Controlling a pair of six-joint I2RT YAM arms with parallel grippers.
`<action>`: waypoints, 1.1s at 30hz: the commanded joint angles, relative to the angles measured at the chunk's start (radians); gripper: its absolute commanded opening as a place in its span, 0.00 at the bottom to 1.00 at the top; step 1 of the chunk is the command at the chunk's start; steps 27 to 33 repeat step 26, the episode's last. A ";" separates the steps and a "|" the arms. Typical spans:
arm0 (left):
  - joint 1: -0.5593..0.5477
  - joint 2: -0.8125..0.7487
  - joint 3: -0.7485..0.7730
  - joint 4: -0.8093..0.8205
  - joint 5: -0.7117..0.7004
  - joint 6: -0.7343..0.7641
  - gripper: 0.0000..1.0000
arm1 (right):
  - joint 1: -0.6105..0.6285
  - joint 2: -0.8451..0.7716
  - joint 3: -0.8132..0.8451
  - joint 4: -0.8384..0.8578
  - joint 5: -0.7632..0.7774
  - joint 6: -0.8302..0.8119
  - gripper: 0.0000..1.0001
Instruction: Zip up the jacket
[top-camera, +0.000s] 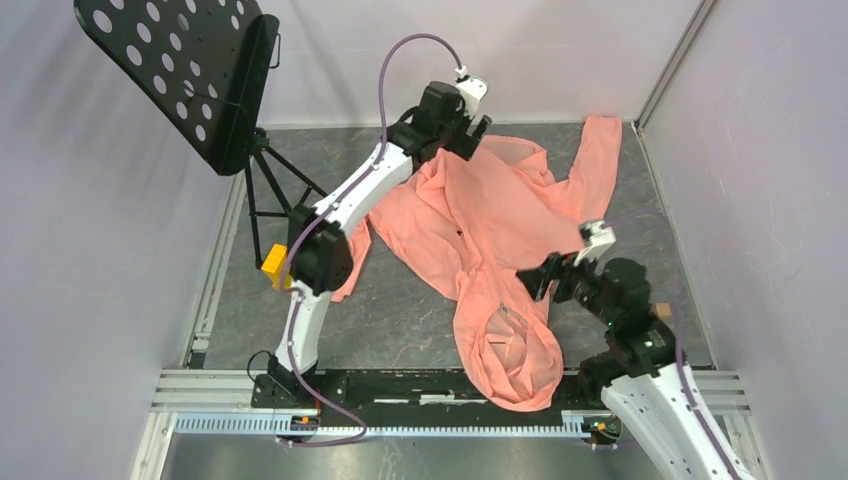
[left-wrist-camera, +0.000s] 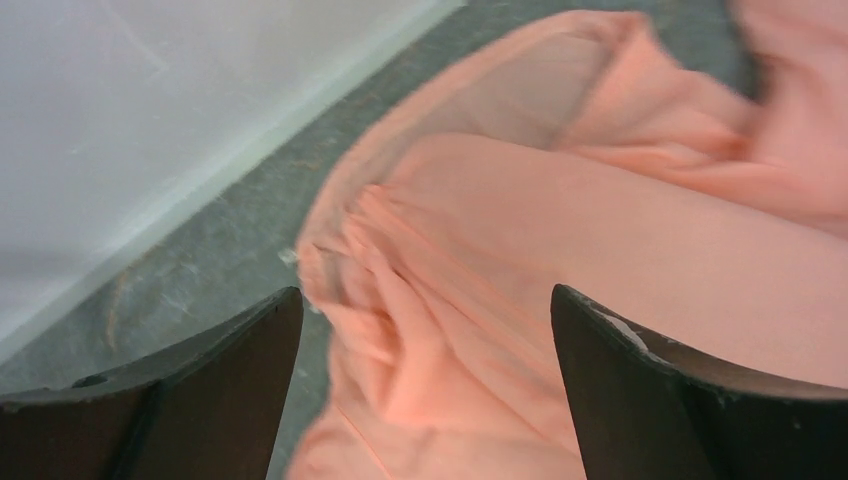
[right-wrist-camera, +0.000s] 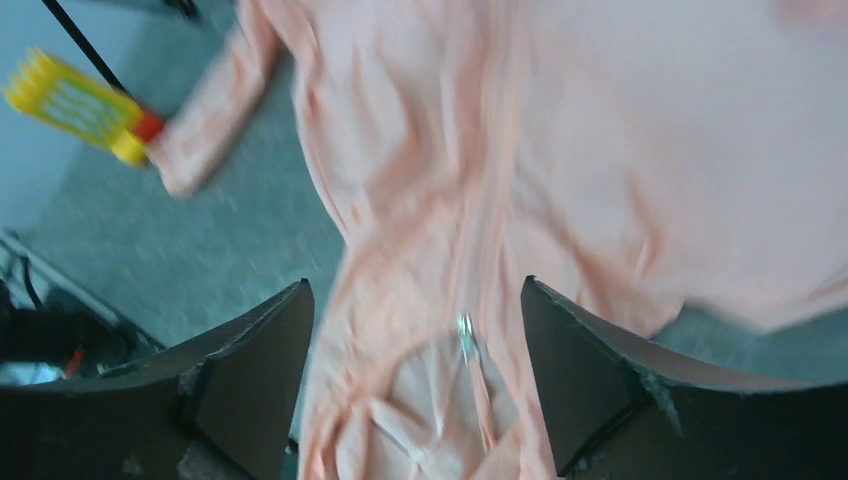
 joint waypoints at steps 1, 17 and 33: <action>-0.058 -0.355 -0.085 -0.118 0.057 -0.188 1.00 | 0.005 0.011 0.262 0.058 0.133 -0.043 0.85; -0.070 -1.204 -0.276 -0.066 0.459 -0.581 1.00 | 0.005 0.109 1.092 -0.125 0.387 -0.366 0.98; -0.070 -1.323 -0.241 -0.038 0.477 -0.570 1.00 | 0.005 0.081 1.192 -0.107 0.443 -0.401 0.98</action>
